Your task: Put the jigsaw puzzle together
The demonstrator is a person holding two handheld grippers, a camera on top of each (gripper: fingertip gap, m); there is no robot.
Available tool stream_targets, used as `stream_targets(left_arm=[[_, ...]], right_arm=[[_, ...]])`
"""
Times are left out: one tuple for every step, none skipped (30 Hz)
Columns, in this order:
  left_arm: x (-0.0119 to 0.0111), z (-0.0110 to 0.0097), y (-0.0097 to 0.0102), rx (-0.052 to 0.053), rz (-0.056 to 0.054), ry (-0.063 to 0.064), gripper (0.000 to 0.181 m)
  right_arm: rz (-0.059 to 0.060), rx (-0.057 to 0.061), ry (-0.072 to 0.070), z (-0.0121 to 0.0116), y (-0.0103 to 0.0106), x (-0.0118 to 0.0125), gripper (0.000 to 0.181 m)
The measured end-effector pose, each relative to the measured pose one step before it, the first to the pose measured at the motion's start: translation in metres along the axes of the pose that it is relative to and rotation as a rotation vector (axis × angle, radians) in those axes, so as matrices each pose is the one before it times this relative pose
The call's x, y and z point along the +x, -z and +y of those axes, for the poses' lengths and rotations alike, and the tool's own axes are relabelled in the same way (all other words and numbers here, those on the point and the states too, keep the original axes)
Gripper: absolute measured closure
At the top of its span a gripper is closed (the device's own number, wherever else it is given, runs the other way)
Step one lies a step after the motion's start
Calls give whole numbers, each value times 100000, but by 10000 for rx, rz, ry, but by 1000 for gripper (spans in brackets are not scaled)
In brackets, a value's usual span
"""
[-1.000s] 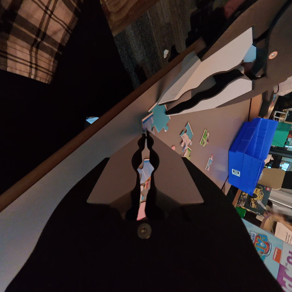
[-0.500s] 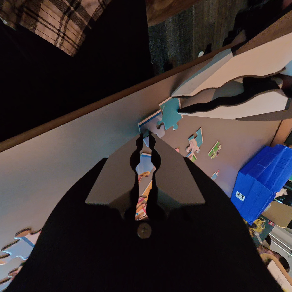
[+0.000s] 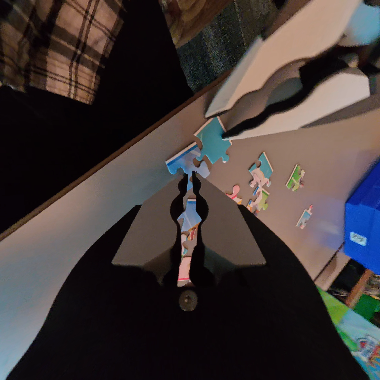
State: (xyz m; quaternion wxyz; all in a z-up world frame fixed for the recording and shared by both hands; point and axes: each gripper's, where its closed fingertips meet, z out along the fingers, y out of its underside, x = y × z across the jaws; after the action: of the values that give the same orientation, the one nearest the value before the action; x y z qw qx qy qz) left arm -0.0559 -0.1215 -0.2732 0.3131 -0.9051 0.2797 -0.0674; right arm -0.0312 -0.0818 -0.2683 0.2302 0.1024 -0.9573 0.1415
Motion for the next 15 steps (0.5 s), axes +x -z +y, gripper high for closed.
stream_targets(left_arm=[[118, -62, -46, 20, 20, 0, 158], [128, -73, -51, 29, 16, 3, 158], [58, -28, 8, -5, -22, -3, 159], [57, -8, 19, -10, 2, 4, 159], [-46, -13, 3, 5, 4, -22, 159], [15, -3, -12, 43, 13, 11, 160], [6, 3, -4, 14, 0, 4, 161], [47, 16, 50, -8, 2, 2, 161], [4, 13, -38, 38, 1, -7, 161], [34, 14, 28, 5, 2, -6, 161], [42, 11, 3, 9, 1, -17, 161], [11, 1, 5, 12, 8, -5, 161], [-35, -4, -30, 4, 9, -1, 161], [72, 31, 41, 0, -1, 7, 161], [7, 21, 5, -6, -19, -31, 161]], right_arm=[[-96, 178, -612, -159, 343, 272, 177], [-64, 225, -814, -325, 252, 292, 174], [-51, 87, -1017, -195, 38, 248, 169], [35, -180, -1059, 241, -188, 268, 169], [-100, -145, -925, 311, -295, -90, 167], [-228, 159, -671, -37, -269, -471, 163], [61, 223, -602, -77, -266, -101, 164], [71, 99, -630, 106, -249, 34, 165], [-110, 268, -579, -166, -38, -85, 166], [-103, 151, -496, -6, -47, 13, 165], [-86, 150, -425, -40, -56, 70, 164], [-159, 171, -289, -91, -70, -91, 166], [-136, 177, -89, -118, -83, -159, 169], [-16, 126, 89, -91, -51, -118, 170], [-10, 28, 193, -30, -7, -143, 174]])
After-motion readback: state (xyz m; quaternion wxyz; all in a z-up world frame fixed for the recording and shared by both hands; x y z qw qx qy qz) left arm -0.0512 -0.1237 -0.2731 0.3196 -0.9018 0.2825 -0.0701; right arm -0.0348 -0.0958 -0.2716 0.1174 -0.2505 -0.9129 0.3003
